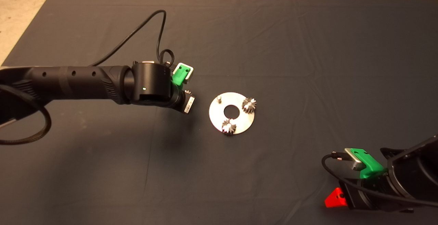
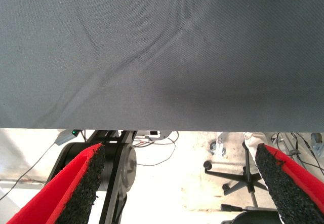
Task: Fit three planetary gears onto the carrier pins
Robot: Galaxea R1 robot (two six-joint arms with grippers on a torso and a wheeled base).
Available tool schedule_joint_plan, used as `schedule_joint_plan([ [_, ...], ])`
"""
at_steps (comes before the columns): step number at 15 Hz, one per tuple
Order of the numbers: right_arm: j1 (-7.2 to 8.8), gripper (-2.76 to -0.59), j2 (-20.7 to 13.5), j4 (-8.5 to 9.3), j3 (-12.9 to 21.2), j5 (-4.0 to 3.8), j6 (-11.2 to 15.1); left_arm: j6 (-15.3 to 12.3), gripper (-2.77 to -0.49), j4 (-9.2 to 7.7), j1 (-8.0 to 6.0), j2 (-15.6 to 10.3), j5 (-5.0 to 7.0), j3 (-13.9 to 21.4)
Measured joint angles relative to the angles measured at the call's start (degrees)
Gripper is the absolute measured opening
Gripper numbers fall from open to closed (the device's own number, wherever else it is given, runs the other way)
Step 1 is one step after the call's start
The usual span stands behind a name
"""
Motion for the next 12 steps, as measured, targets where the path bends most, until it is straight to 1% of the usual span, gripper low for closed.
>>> schedule_joint_plan([
  [7, 0.00, -1.16, 0.0, 0.00, 0.0, -0.02, 0.0, -0.3, -1.64, 0.16, 0.02, 1.5, 0.00, -1.9],
  [12, 0.00, -1.16, 0.0, 0.00, 0.1, -0.02, 0.0, -1.6, -1.64, 0.16, 0.02, 2.0, -0.03, -3.4],
])
